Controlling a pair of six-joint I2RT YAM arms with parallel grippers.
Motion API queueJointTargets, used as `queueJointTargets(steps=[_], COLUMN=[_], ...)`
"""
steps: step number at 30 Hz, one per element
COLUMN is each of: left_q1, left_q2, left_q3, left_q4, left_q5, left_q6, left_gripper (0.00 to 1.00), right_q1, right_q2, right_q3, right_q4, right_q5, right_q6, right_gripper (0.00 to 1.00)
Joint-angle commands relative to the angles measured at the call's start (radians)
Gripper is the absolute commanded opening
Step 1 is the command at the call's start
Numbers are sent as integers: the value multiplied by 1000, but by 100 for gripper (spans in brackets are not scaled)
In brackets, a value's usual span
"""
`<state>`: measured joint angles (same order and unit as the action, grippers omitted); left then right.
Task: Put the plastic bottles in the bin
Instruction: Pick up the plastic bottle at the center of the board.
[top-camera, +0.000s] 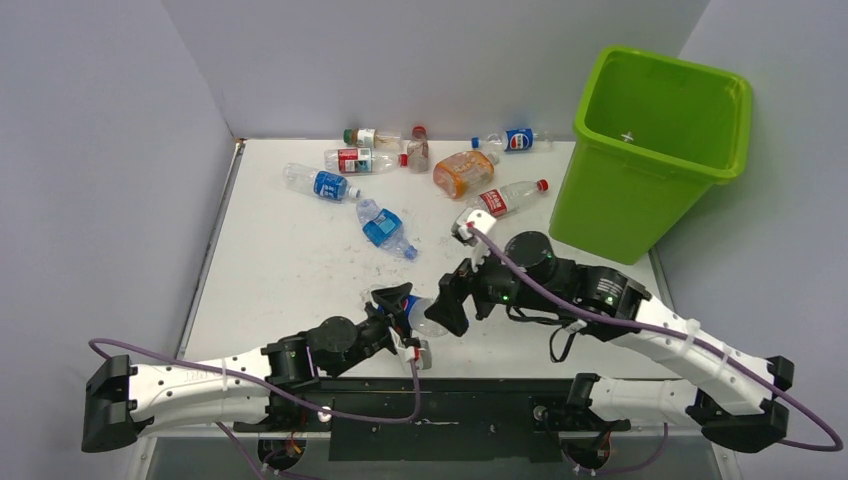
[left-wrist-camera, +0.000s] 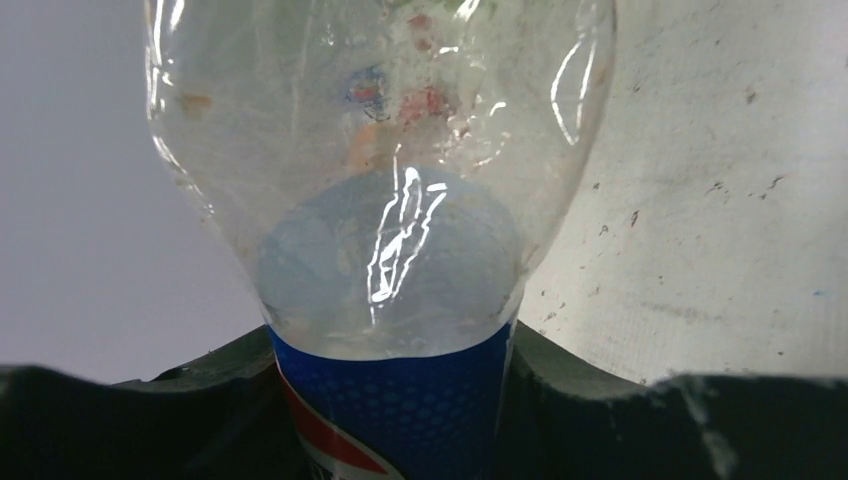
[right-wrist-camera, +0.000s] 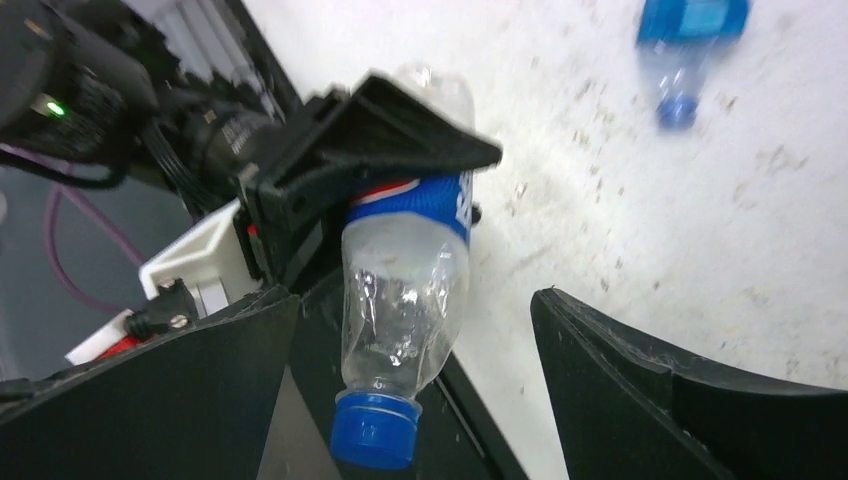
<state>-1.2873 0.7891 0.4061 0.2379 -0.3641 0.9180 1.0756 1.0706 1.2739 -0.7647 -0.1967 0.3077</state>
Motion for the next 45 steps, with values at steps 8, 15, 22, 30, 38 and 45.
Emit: queueJointTargets(steps=[8, 15, 22, 30, 38, 45], left_q1=[23, 151, 305, 321, 318, 313], left_q2=[15, 61, 160, 229, 189, 180], left_q3=[161, 304, 409, 442, 411, 400], left_q4=[-68, -136, -183, -214, -185, -169], left_q5=[180, 271, 493, 521, 488, 489], left_q6=[-431, -782, -1020, -1040, -1019, -1007], left_gripper=[0, 0, 0, 0, 0, 0], right_q1=[9, 9, 9, 8, -17, -52], right_q2=[-402, -439, -370, -197, -100, -113], right_q3=[-329, -469, -534, -499, -395, -407], right_q4=[762, 945, 1152, 1275, 1141, 1128], right_q5=[463, 491, 476, 567, 617, 554], right_q6=[86, 87, 72, 15, 41, 78], right_gripper=[90, 90, 90, 91, 74, 42])
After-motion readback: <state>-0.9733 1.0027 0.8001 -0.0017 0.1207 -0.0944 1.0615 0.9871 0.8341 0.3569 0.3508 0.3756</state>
